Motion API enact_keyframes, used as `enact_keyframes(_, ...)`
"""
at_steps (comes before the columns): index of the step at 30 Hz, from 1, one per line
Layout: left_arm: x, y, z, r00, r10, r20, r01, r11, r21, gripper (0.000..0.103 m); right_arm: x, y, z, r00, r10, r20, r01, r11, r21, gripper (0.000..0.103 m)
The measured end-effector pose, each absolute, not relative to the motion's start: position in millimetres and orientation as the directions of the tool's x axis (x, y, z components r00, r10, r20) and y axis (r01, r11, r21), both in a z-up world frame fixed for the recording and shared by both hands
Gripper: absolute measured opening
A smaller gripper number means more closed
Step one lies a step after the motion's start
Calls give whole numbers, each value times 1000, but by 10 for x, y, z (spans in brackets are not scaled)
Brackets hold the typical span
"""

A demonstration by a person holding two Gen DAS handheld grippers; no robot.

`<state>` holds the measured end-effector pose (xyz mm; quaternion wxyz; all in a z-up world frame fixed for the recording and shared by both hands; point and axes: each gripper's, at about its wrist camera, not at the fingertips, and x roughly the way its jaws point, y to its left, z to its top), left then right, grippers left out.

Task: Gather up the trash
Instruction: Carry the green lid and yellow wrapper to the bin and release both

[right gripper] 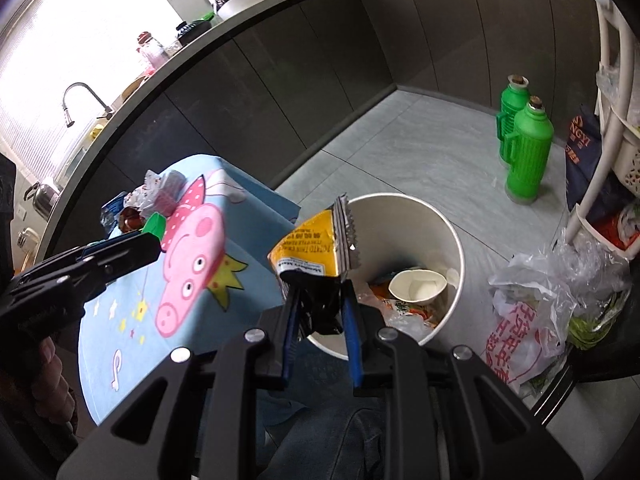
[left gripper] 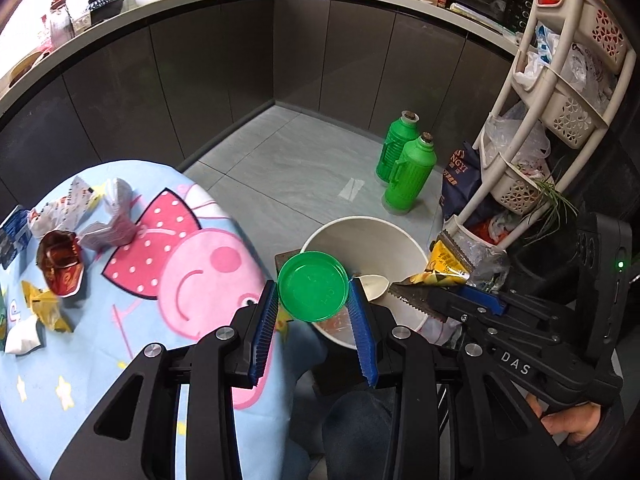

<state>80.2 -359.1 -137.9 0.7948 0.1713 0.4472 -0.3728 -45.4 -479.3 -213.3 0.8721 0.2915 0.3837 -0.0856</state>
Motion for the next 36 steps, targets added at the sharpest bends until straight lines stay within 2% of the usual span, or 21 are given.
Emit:
enact_keyframes(11, 917, -3877, -1575, 302, -426, -853, 747, 661, -66, 34, -361, -5021, -2391, 656, 74, -752, 409, 802, 436, 27)
enact_keyframes(12, 916, -3895, -1587, 305, -426, -852, 749, 660, -61, 34, -347, -5025, -2410, 652, 72, -755, 409, 804, 431, 29)
enact_keyframes(14, 915, -3925, -1611, 321, -421, -849, 749, 661, -44, 35, -318, -5023, -2452, 645, 74, -760, 406, 810, 423, 42)
enact_keyframes(15, 917, -3937, -1628, 328, -420, -846, 750, 661, -38, 41, -307, -5020, -2470, 641, 72, -764, 406, 813, 417, 48)
enact_keyframes(16, 927, -3946, -1642, 329, -422, -845, 751, 659, -36, 61, -298, -5009, -2489, 638, 64, -767, 406, 819, 405, 62)
enact_keyframes(17, 931, -3947, -1654, 345, -422, -838, 746, 666, -29, 70, -303, -4998, -2496, 641, 55, -766, 401, 826, 396, 71)
enact_keyframes(18, 928, -3943, -1653, 367, -420, -830, 737, 675, -16, 78, -309, -4996, -2500, 643, 52, -764, 398, 829, 392, 73)
enact_keyframes(19, 924, -3936, -1648, 384, -421, -822, 732, 681, -7, 78, -322, -4986, -2504, 647, 51, -761, 393, 833, 390, 75)
enact_keyframes(20, 935, -3933, -1648, 384, -422, -821, 732, 681, -7, 80, -330, -4984, -2505, 648, 51, -760, 391, 834, 389, 82)
enact_keyframes(22, 959, -3914, -1643, 385, -419, -822, 727, 687, -10, 90, -358, -4976, -2503, 655, 48, -754, 384, 839, 387, 91)
enact_keyframes(24, 958, -3881, -1614, 410, -419, -811, 713, 701, -1, 94, -374, -4961, -2487, 658, 51, -751, 378, 840, 388, 92)
enact_keyframes(26, 962, -3859, -1593, 413, -417, -809, 707, 707, -4, 94, -380, -4954, -2464, 662, 53, -747, 376, 839, 393, 99)
enact_keyframes(36, 974, -3641, -1443, 420, -414, -808, 672, 740, -30, 94, -358, -4770, -2202, 685, 69, -725, 334, 855, 397, 100)
